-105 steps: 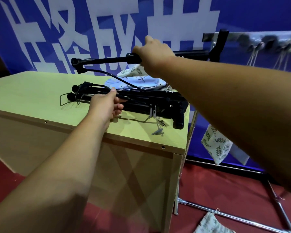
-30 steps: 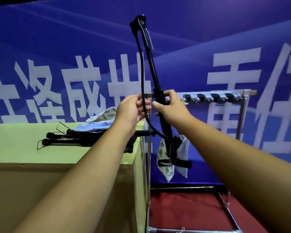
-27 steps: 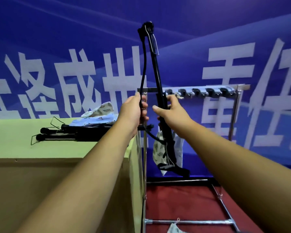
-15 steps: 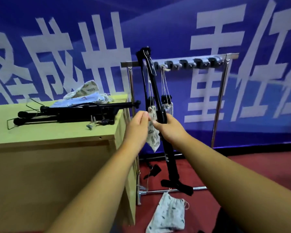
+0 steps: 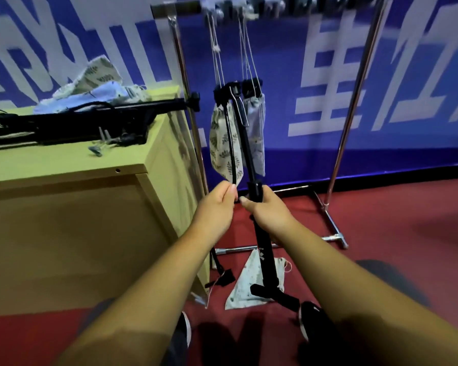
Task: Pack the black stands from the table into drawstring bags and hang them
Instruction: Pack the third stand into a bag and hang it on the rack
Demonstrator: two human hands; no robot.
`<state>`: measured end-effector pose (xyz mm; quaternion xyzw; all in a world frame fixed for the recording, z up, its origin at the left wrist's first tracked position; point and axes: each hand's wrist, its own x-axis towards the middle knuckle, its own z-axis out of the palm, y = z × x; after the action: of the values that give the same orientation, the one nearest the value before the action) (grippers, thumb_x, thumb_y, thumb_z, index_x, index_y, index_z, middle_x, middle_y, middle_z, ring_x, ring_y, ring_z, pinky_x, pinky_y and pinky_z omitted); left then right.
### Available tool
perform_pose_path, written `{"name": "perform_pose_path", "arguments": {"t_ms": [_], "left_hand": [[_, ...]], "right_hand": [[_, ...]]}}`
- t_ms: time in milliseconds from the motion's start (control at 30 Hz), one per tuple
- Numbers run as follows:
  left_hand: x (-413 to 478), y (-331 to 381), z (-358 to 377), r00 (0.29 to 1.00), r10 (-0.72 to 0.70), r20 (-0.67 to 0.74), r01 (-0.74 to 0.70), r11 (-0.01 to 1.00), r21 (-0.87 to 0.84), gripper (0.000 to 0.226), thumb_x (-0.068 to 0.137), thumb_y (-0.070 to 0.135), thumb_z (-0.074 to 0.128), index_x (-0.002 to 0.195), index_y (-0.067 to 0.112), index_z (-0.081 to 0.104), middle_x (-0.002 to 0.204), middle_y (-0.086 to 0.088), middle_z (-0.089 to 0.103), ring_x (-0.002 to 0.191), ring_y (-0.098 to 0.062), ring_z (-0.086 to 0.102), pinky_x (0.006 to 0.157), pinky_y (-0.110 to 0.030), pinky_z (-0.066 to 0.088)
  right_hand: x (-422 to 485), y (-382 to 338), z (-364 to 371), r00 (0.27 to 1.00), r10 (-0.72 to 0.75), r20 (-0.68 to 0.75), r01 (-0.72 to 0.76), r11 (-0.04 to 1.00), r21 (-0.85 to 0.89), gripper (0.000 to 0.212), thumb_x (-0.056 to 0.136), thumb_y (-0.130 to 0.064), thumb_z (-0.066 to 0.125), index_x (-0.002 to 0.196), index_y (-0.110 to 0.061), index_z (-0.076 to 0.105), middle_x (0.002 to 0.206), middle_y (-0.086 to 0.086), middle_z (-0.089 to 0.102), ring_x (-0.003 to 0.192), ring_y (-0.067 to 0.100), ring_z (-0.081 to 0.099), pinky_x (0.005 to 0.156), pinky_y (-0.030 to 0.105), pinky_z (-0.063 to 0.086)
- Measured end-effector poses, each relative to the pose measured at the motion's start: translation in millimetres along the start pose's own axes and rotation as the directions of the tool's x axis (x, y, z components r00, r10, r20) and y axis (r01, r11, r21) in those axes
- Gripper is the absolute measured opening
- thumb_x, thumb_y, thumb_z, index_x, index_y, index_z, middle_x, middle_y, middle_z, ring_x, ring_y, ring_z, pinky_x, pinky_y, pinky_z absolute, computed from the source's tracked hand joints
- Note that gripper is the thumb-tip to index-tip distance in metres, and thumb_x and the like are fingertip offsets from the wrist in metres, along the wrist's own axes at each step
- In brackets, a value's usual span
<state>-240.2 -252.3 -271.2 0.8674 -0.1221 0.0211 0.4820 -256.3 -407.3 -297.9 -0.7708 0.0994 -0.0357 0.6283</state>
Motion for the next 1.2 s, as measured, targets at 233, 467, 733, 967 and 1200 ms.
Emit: {"name": "perform_pose_path", "arguments": {"t_ms": [233,467,733,967,1200], "left_hand": [[4.9,-46.4,24.4,0.993,-0.115,0.035,0.118,0.989,-0.093,0.035,0.102,0.053,0.042,0.087,0.022,0.051,0.069,0.005,0.047,0.059,-0.018,0.040,0.058,-0.037,0.031],[23.4,-83.8,21.7,0.981,-0.174,0.080,0.184,0.973,-0.140,0.030,0.111,0.040,0.042,0.088,0.026,0.054,0.069,0.008,0.048,0.056,-0.012,0.038,0.051,-0.030,0.028],[23.7,-81.6,40.3,0.974,-0.030,0.223,0.015,0.998,0.069,0.030,0.110,0.037,0.047,0.083,0.022,0.046,0.065,0.008,0.048,0.060,-0.015,0.044,0.062,-0.037,0.037],[19.0,-72.6,45.6,0.920,-0.208,0.331,0.270,0.951,-0.153,0.035,0.113,0.030,0.046,0.078,0.027,0.049,0.070,-0.004,0.057,0.058,-0.020,0.059,0.057,-0.037,0.055],[11.7,-76.1,40.5,0.854,-0.258,0.451,0.311,0.949,-0.047,0.026,0.114,0.025,0.044,0.090,0.021,0.052,0.078,-0.008,0.067,0.074,-0.022,0.073,0.055,-0.024,0.047]], "right_hand": [[16.1,29.8,20.1,0.999,0.009,0.047,-0.005,0.996,-0.091,0.031,0.097,-0.034,0.076,0.121,-0.021,0.062,0.114,-0.005,0.073,0.106,0.012,0.068,0.091,0.034,0.051],[38.4,37.2,29.2,0.995,-0.043,0.088,0.063,0.967,-0.247,0.025,0.103,-0.029,0.068,0.120,-0.013,0.058,0.111,0.001,0.064,0.101,0.014,0.057,0.074,0.024,0.034],[62.8,46.6,20.8,0.996,0.080,-0.033,-0.086,0.966,-0.244,0.024,0.095,-0.036,0.070,0.093,-0.017,0.056,0.077,-0.003,0.056,0.065,0.012,0.049,0.067,0.028,0.037],[66.7,22.9,14.4,0.985,0.138,-0.102,-0.152,0.977,-0.147,0.019,0.082,-0.032,0.060,0.090,-0.016,0.053,0.072,-0.003,0.054,0.063,0.019,0.050,0.059,0.034,0.037],[56.6,15.6,11.9,0.982,0.179,-0.059,-0.178,0.984,0.020,0.056,0.089,-0.068,0.061,0.117,-0.019,0.061,0.107,-0.003,0.067,0.098,0.016,0.064,0.083,0.038,0.044]]}}
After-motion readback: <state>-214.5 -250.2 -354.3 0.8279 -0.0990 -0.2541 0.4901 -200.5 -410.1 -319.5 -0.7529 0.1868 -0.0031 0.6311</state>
